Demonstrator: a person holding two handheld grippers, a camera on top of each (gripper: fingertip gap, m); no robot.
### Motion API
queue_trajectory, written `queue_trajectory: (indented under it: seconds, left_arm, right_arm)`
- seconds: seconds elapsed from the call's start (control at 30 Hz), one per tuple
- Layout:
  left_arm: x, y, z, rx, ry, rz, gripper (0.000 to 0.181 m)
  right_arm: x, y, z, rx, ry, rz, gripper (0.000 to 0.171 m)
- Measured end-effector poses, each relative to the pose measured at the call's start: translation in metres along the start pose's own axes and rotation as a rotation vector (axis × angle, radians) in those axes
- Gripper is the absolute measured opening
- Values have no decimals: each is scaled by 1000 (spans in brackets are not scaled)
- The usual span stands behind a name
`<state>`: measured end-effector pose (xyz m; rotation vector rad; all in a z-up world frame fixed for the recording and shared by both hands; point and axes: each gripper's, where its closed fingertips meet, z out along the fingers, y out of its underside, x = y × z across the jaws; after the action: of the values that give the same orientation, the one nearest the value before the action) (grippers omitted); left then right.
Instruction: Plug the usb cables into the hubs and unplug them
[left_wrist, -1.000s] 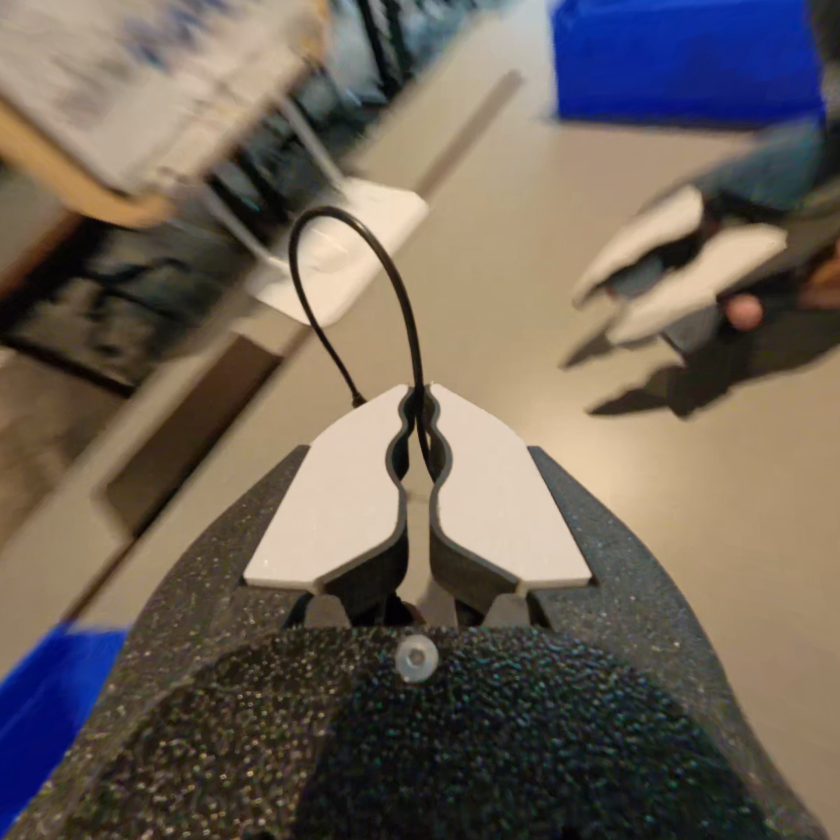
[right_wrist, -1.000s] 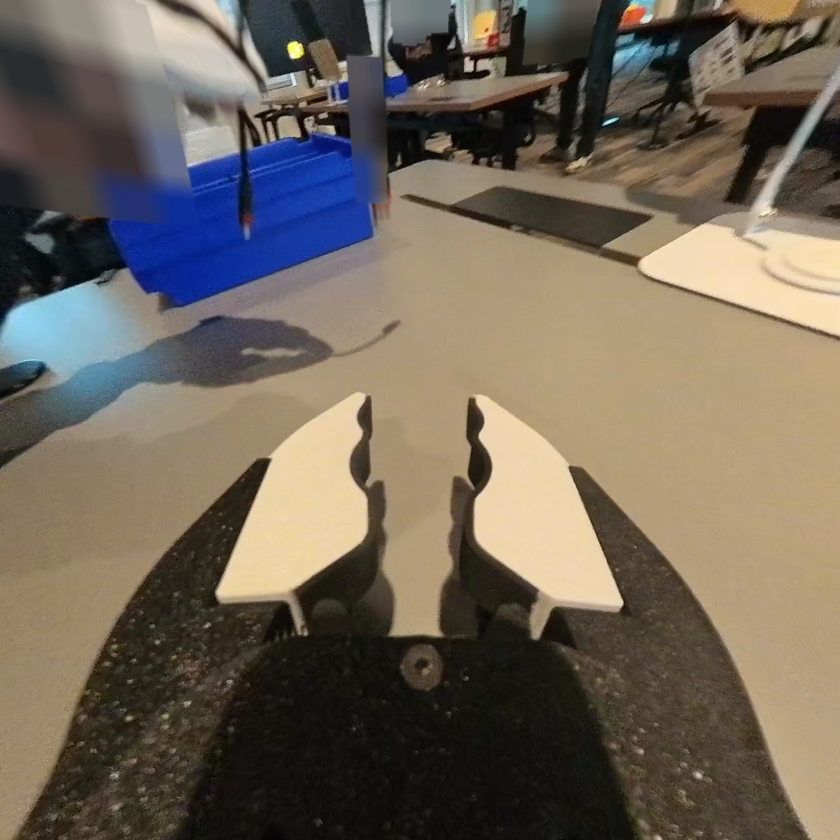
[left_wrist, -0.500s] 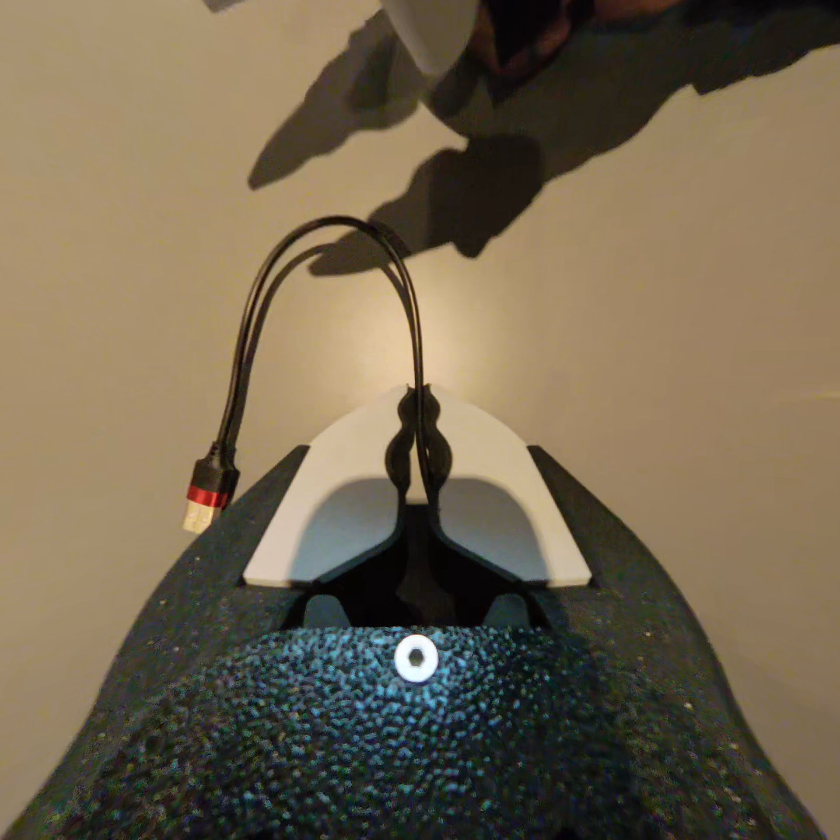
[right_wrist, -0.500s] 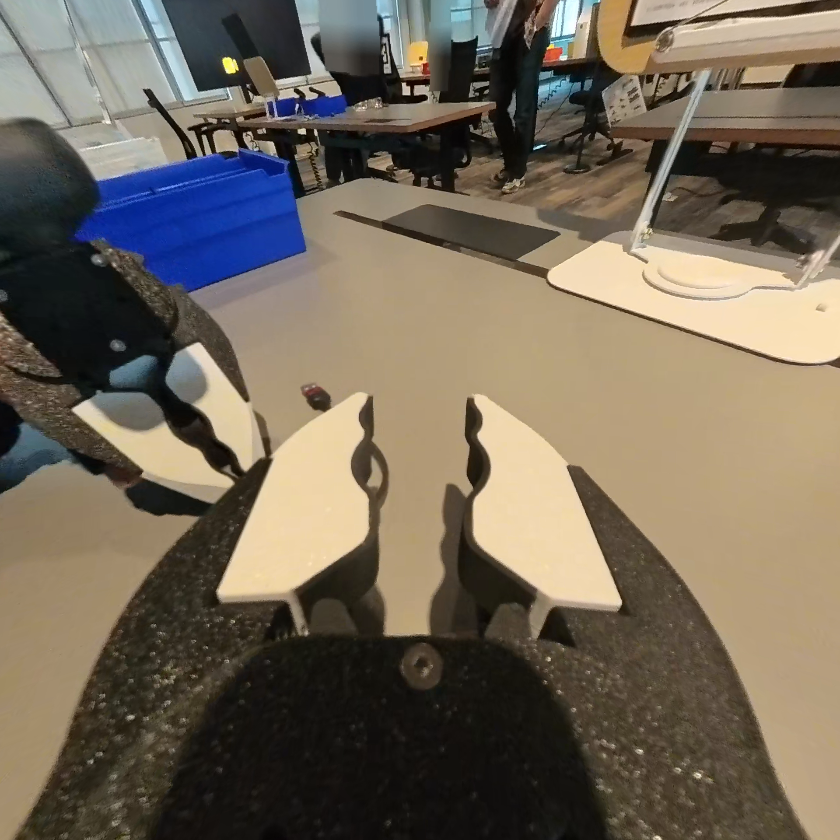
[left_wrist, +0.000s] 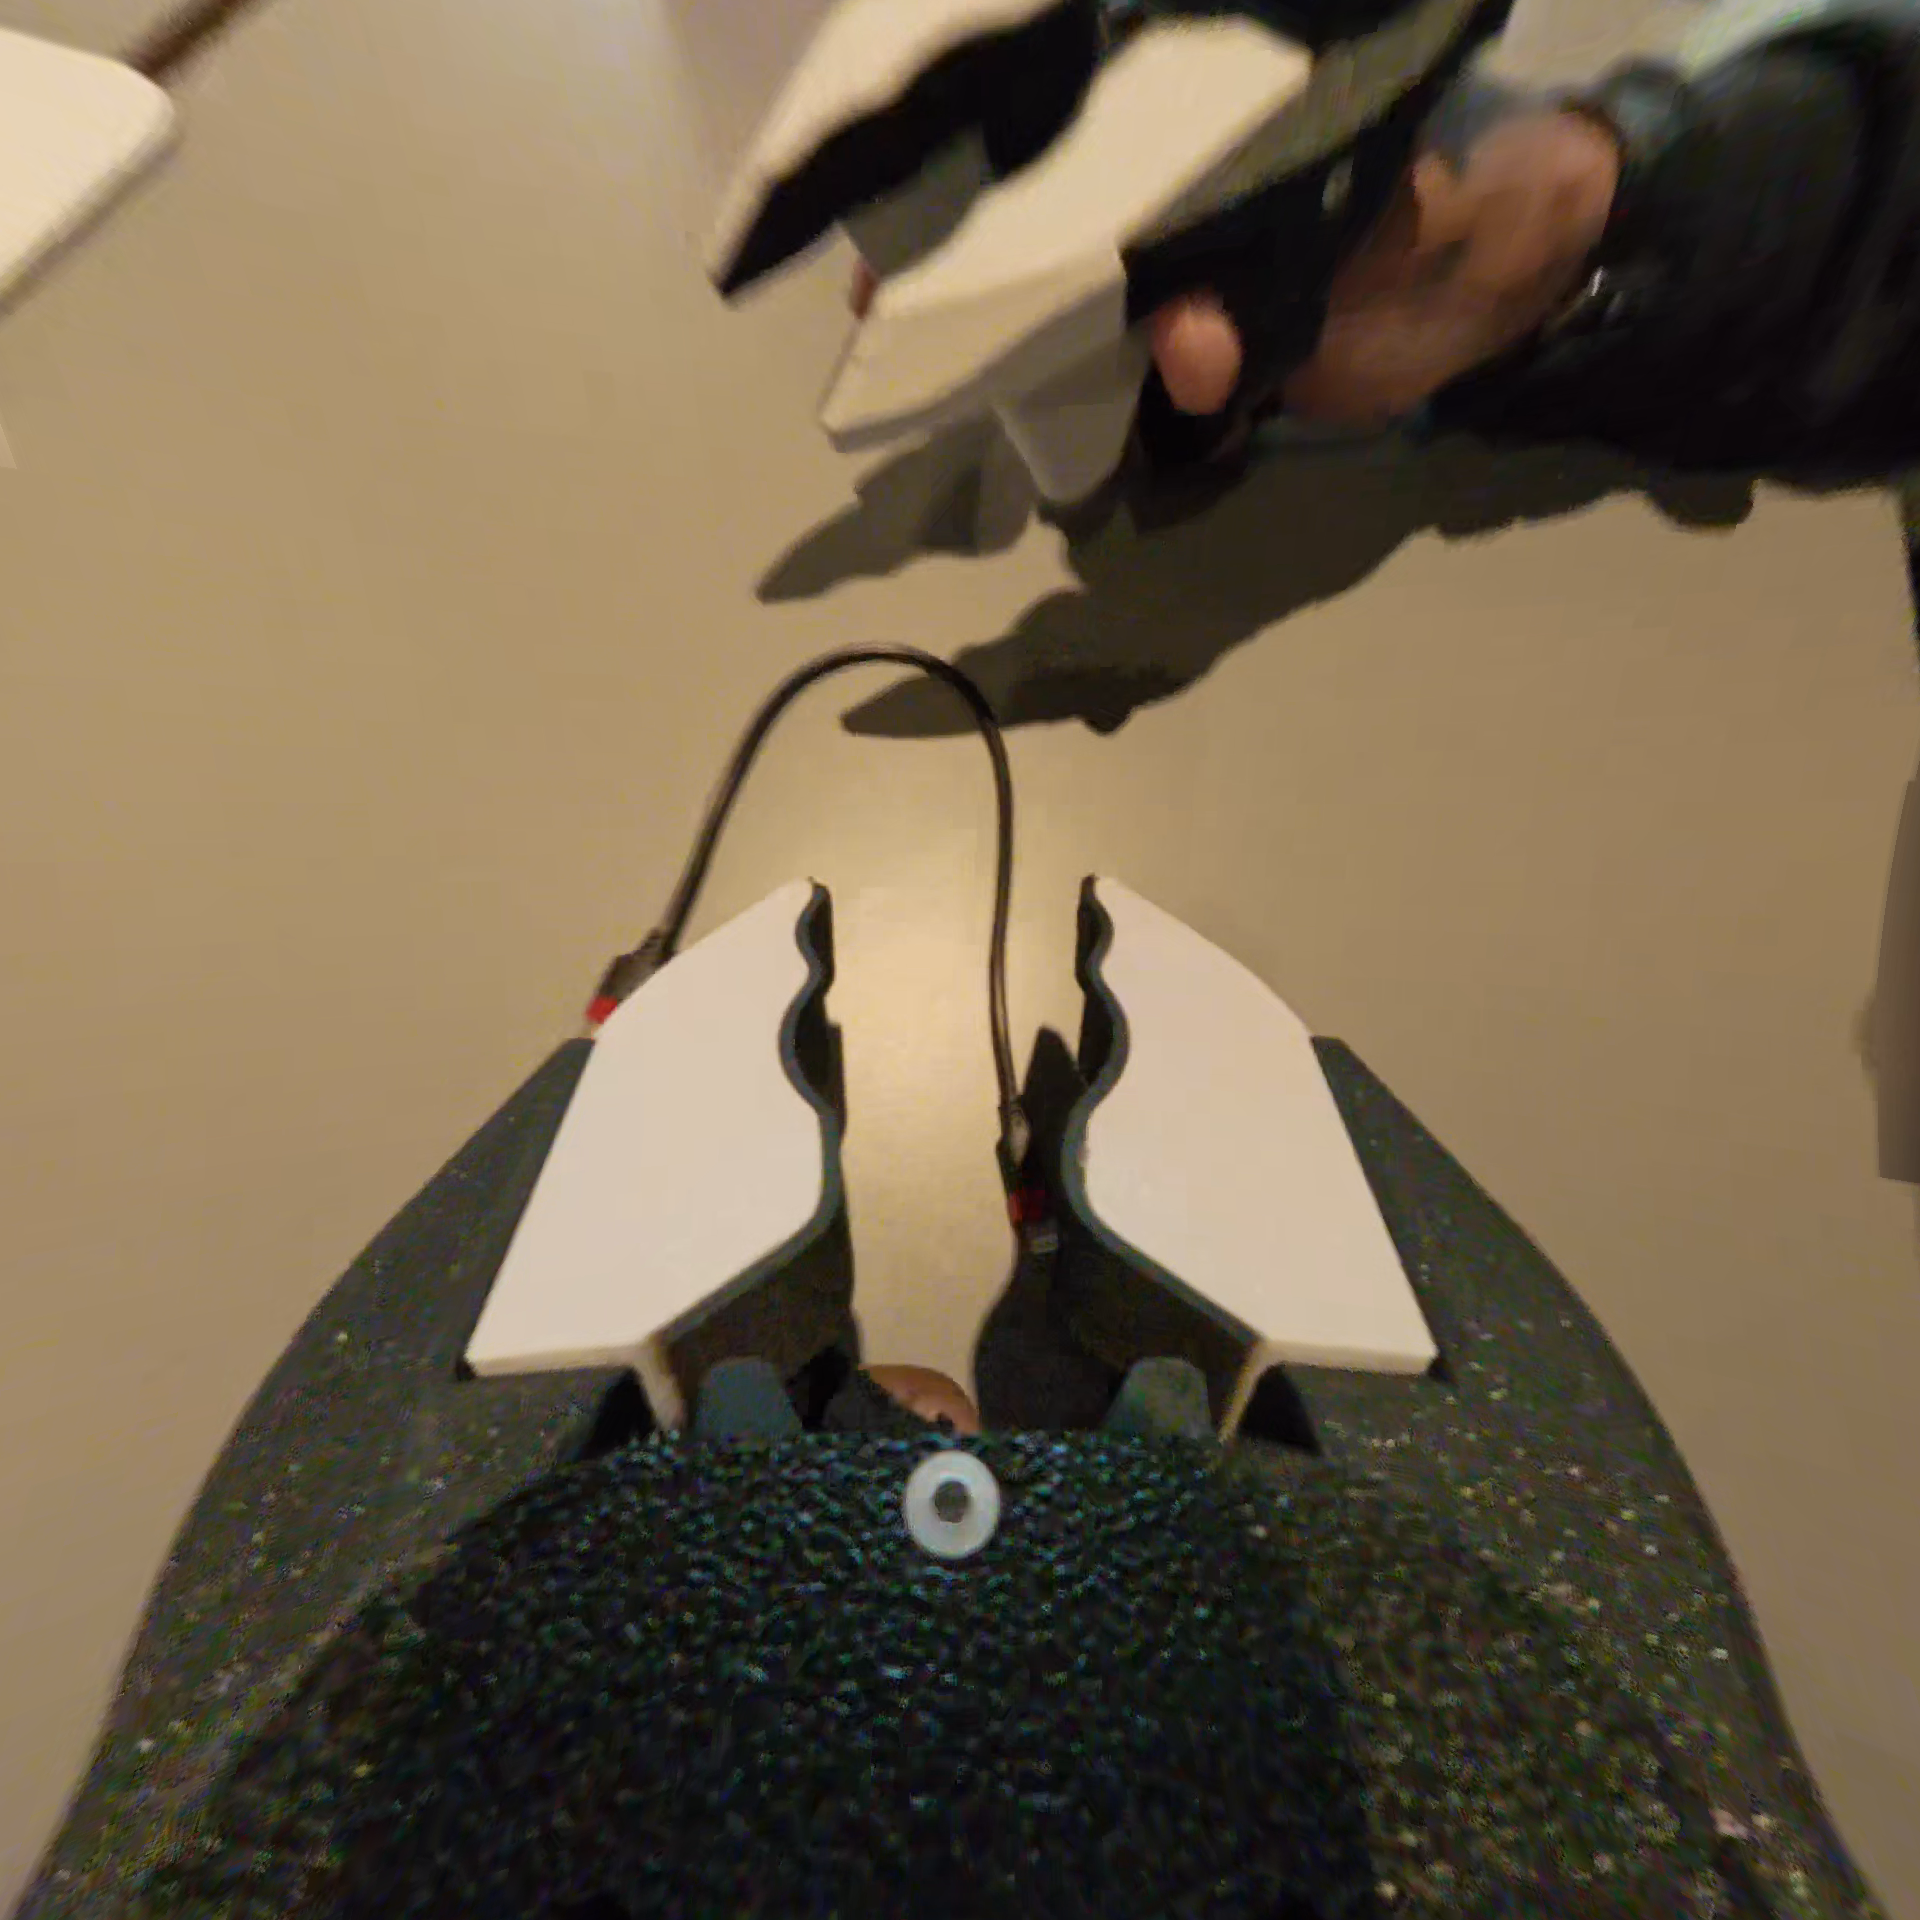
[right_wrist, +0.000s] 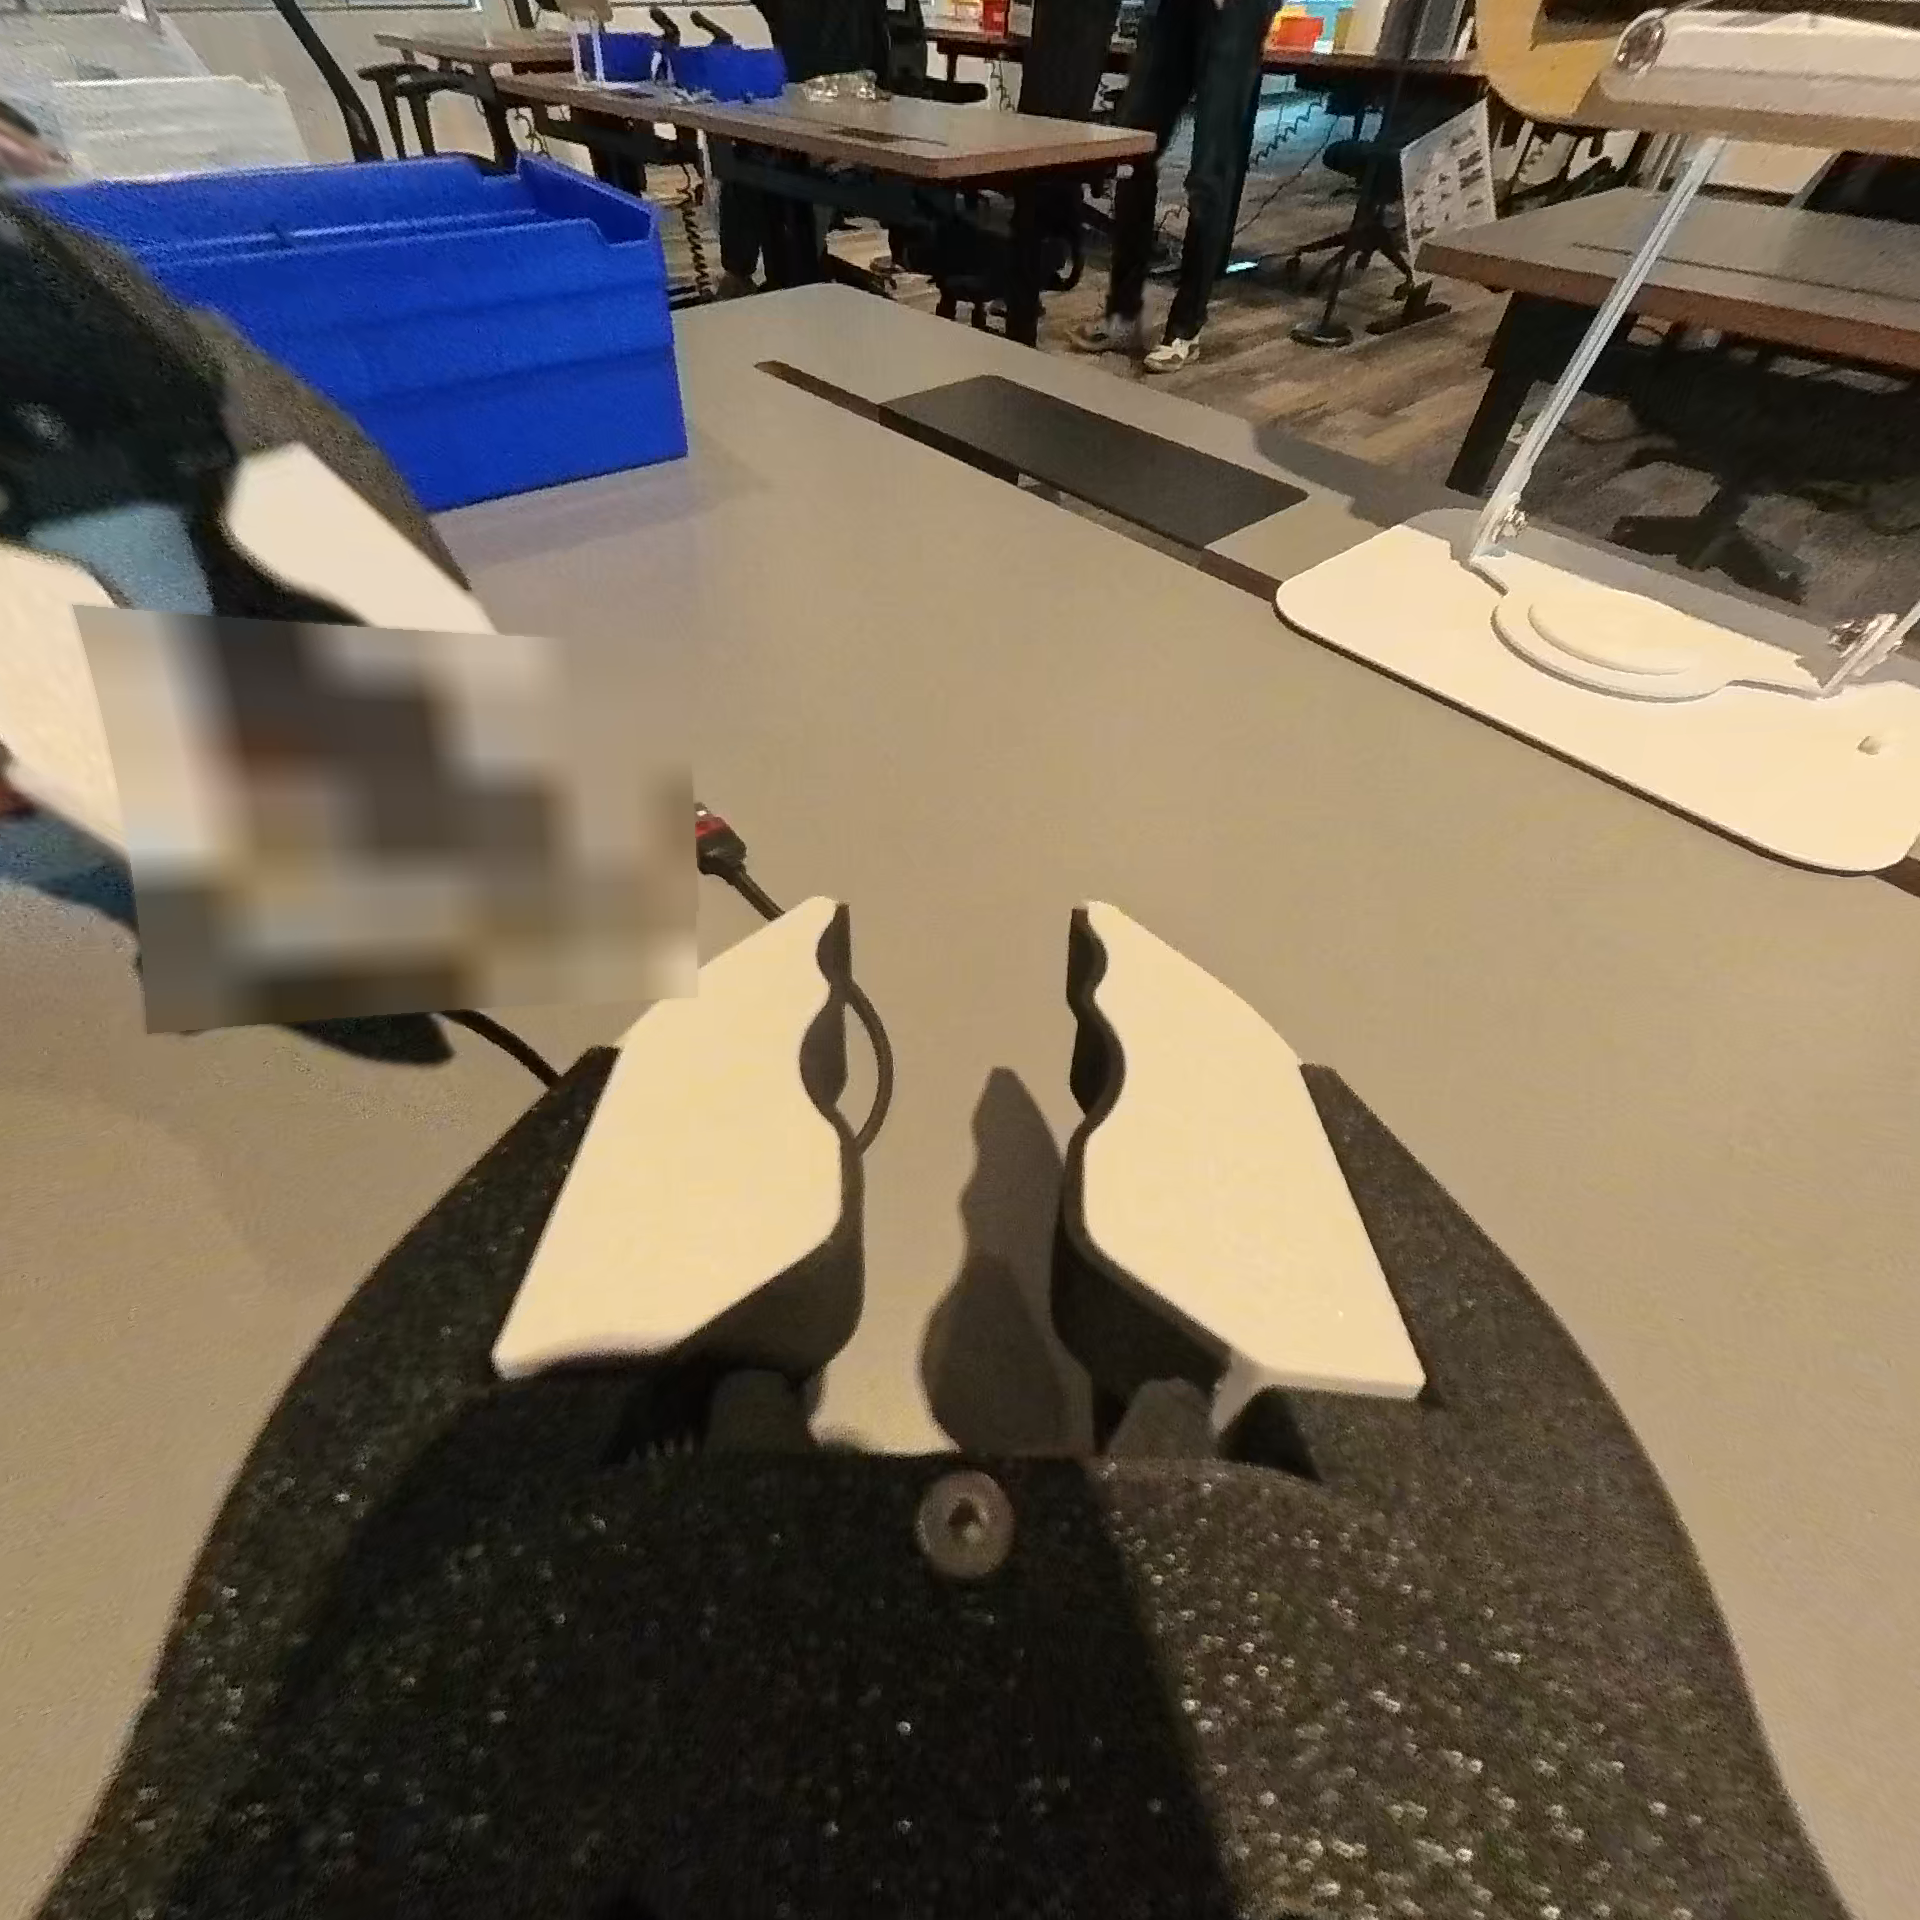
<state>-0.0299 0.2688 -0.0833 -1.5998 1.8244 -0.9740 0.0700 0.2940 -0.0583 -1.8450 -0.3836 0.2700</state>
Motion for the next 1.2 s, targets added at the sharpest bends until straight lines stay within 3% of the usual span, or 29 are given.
queue_trajectory:
  seconds: [0.03, 0.27, 0.53, 0.67, 0.9, 1.1, 1.2]
  left_arm:
    - [-6, -5, -11, 42, -32, -18, 45]
    - [-81, -13, -119, 189, -448, -183, 44]
    - [-149, 13, -256, -36, -881, -174, 43]
    - [-171, 25, -285, -154, -843, -193, 43]
    - [-231, 97, -315, -379, -870, -351, 42]
    - [-265, 172, -310, -588, -728, -494, 42]
    - [-270, 187, -293, -562, -637, -644, 41]
  right_arm:
    - [0, 0, 0, -1, -1, 2, 40]
    - [0, 1, 0, -7, -3, -1, 40]
    - [1, 1, 1, -9, 3, 6, 40]
    - [0, 2, 1, -18, -4, 1, 40]
    - [-2, 3, 2, -22, -5, -15, 40]
    - [3, 2, 1, -10, -12, 39, 40]
    - [6, 1, 0, -5, -17, 73, 40]
